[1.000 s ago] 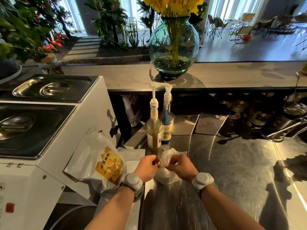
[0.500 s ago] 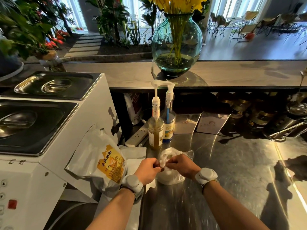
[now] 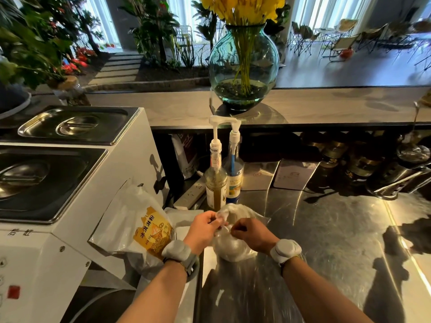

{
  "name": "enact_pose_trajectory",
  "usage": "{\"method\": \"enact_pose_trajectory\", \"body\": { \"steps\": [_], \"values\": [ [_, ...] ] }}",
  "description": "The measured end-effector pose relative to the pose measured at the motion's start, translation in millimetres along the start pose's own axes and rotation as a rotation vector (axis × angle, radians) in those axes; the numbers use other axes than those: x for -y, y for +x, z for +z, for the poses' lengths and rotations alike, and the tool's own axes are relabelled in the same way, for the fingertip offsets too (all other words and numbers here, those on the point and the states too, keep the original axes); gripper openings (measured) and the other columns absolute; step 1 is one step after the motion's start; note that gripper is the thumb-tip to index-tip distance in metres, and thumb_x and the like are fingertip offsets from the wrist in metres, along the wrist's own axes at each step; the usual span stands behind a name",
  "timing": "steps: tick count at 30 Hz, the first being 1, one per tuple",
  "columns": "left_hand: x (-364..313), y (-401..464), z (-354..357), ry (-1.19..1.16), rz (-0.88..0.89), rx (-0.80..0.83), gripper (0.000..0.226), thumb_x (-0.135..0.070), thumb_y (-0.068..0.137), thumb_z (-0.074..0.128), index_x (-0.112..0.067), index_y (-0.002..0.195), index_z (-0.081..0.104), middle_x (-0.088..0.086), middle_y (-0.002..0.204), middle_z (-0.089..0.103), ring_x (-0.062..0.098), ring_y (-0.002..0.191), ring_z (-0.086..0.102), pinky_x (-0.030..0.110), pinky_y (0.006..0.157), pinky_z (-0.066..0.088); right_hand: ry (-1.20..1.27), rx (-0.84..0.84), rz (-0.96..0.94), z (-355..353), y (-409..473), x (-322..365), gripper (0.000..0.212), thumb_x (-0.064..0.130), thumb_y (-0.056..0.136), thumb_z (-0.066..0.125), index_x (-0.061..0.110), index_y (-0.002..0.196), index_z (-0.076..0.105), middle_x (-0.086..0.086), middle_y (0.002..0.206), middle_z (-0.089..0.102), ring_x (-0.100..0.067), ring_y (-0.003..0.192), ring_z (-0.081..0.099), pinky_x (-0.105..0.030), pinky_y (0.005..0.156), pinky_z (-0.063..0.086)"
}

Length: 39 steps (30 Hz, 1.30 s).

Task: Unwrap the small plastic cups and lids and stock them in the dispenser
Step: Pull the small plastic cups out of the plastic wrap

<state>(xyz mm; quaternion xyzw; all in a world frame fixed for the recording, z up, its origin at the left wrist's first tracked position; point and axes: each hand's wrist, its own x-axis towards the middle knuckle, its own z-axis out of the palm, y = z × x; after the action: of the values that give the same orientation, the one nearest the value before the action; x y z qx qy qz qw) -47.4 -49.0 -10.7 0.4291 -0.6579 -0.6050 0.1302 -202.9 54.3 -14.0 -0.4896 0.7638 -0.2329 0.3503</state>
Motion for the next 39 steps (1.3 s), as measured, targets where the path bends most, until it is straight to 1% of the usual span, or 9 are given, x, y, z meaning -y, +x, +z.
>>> {"method": "enact_pose_trajectory", "body": {
  "steps": [6,10,13,17,21,24,28,33,39],
  "values": [
    [-9.4,-10.5,0.0,-0.614,-0.218,0.068,0.028,-0.022,0.106,0.045,-0.005,0.112,0.066,0.016,0.1,0.07,0.027,0.092,0.067,0.04,0.077,0.055,-0.031,-0.016,-0.06,-0.9,-4.2,-0.3,0.018,0.022,0.097,0.061,0.011,0.105,0.073,-0.008,0.102,0.071,-0.019,0.096,0.064,-0.028,0.087,0.051],
    [-20.2,-18.0,-4.7,-0.625,-0.263,0.028,0.028,-0.013,0.105,0.039,-0.005,0.095,0.063,0.012,0.089,0.065,0.024,0.079,0.062,0.035,0.071,0.052,-0.071,-0.022,-0.024,0.3,-3.6,-0.3,0.015,0.017,0.096,0.061,0.008,0.088,0.07,-0.006,0.083,0.066,-0.023,0.083,0.061,-0.031,0.076,0.048],
    [-30.1,-1.2,-19.7,-0.641,-0.395,-0.012,0.047,-0.027,0.105,0.046,-0.001,0.074,0.071,0.017,0.075,0.068,0.029,0.078,0.062,0.047,0.091,0.052,-0.034,-0.037,0.003,3.2,-0.2,-4.5,0.018,0.027,0.097,0.062,0.013,0.099,0.072,-0.005,0.091,0.071,-0.02,0.086,0.066,-0.026,0.073,0.05],
    [-32.2,23.0,-42.6,-0.399,-0.375,0.063,0.076,-0.051,0.103,0.039,-0.003,0.055,0.073,0.018,0.074,0.072,0.036,0.095,0.063,0.051,0.116,0.039,0.009,-0.083,0.005,3.1,-0.2,-7.4,0.014,0.025,0.097,0.061,0.017,0.102,0.072,0.001,0.091,0.07,-0.012,0.084,0.064,-0.017,0.069,0.045],
    [-44.0,-5.6,-48.6,-0.236,-0.258,0.124,0.065,-0.062,0.096,0.046,-0.006,0.072,0.07,0.006,0.07,0.068,0.02,0.074,0.063,0.034,0.08,0.054,0.092,-0.134,0.04,1.7,-2.4,-8.6,0.013,0.023,0.097,0.062,0.016,0.102,0.071,0.003,0.09,0.068,-0.008,0.08,0.061,-0.016,0.068,0.044],
    [-58.0,-19.9,-47.4,0.367,-0.041,0.076,0.039,-0.046,0.107,0.032,-0.025,0.09,0.06,0.003,0.087,0.062,0.026,0.093,0.063,0.031,0.08,0.045,0.131,-0.184,0.039,1.3,-3.7,-10.3,0.012,0.024,0.097,0.062,0.016,0.1,0.071,0.003,0.09,0.068,-0.007,0.079,0.061,-0.014,0.067,0.044],
    [-52.1,-15.5,-58.5,0.971,0.015,-0.062,0.072,-0.057,0.102,0.007,-0.016,0.132,0.058,0.018,0.102,0.065,0.034,0.098,0.058,0.041,0.088,0.045,0.147,-0.21,0.042,3.1,-4.7,-11.0,0.009,0.023,0.097,0.063,0.017,0.095,0.07,0.001,0.089,0.068,-0.008,0.077,0.06,-0.014,0.066,0.042],
    [-44.5,-12.1,-61.0,1.11,-0.046,-0.108,0.056,-0.026,0.105,0.014,-0.026,0.16,0.005,0.021,0.149,0.045,0.045,0.137,0.036,0.053,0.107,0.038,0.21,-0.197,0.056,3.0,-5.8,-10.2,0.01,0.023,0.096,0.064,0.017,0.1,0.07,0.0,0.094,0.07,-0.009,0.084,0.063,-0.016,0.07,0.045],
    [-36.6,-14.1,-46.2,0.874,0.292,-0.344,0.04,-0.042,0.103,0.043,-0.027,0.136,0.058,0.007,0.152,0.042,0.031,0.13,0.04,0.043,0.106,0.041,0.33,-0.208,0.074,0.9,-6.1,-1.7,0.011,0.021,0.087,0.074,0.012,0.092,0.07,-0.001,0.082,0.068,-0.014,0.077,0.062,-0.026,0.073,0.05]
  ]
}}
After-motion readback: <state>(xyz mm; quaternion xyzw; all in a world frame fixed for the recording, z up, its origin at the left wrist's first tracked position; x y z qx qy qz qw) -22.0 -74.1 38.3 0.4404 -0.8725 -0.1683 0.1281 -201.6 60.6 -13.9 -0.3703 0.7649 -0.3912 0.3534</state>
